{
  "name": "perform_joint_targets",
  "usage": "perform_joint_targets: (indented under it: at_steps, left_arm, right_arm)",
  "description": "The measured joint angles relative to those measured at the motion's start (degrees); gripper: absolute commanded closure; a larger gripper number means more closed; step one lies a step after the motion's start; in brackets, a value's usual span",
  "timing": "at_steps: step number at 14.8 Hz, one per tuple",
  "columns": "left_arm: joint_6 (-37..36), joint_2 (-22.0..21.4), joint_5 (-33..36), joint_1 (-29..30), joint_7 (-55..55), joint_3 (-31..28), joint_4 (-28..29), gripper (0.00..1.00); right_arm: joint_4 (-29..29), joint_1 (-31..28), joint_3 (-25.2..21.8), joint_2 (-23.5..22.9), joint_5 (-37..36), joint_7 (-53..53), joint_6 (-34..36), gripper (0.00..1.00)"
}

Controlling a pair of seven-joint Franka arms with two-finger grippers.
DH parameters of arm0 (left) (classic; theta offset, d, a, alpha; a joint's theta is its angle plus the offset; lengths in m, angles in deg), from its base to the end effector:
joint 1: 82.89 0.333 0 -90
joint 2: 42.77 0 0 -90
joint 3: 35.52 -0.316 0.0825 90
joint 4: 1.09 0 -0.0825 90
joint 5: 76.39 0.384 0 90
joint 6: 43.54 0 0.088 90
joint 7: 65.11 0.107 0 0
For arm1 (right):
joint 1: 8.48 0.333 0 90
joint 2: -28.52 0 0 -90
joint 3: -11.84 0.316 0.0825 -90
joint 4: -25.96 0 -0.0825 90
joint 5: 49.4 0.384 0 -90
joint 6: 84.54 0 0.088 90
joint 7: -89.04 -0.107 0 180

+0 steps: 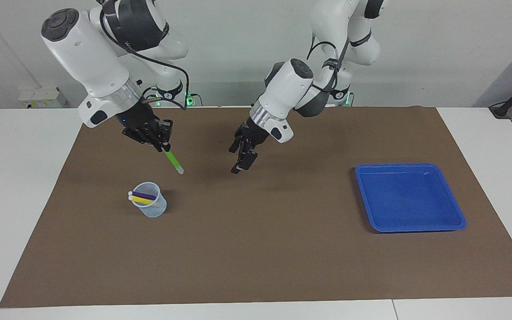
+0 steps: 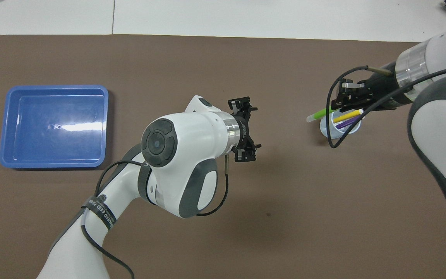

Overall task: Right arm passes pens to left for tray arrangement
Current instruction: 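Pull the green pen from the cup with the right gripper, then pass the green pen from the right gripper into the left gripper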

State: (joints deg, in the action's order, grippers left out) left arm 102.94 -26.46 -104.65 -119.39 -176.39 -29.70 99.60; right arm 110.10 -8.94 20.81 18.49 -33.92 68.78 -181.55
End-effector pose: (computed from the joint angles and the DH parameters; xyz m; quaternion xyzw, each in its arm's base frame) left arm 0.5085 -0.4452 0.4616 0.6754 0.6674 -0.1339 0.2835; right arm 0.6089 0.1084 0.5870 -0.9820 0.1156 0.0118 0.1492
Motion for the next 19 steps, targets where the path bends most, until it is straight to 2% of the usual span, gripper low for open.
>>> perform_joint_targets:
  at_steps: [5,9,19]
  left_arm:
    - [-0.5,-0.1,0.0,0.0,-0.6,0.1,-0.1,0.00]
    - [-1.0,-0.6,0.0,0.0,-5.7,0.1,-1.6,0.00]
    - [4.7,-0.6,0.0,-0.6,-16.4,0.1,-2.0,0.02]
  right_arm:
    - [0.2,3.5,0.2,-1.3,3.3,-11.8,-3.3,0.88]
    - [0.5,6.1,0.2,-1.7,5.1,-19.2,-5.7,0.88]
    - [1.1,7.3,0.2,-1.7,5.8,-22.0,-7.0,0.88]
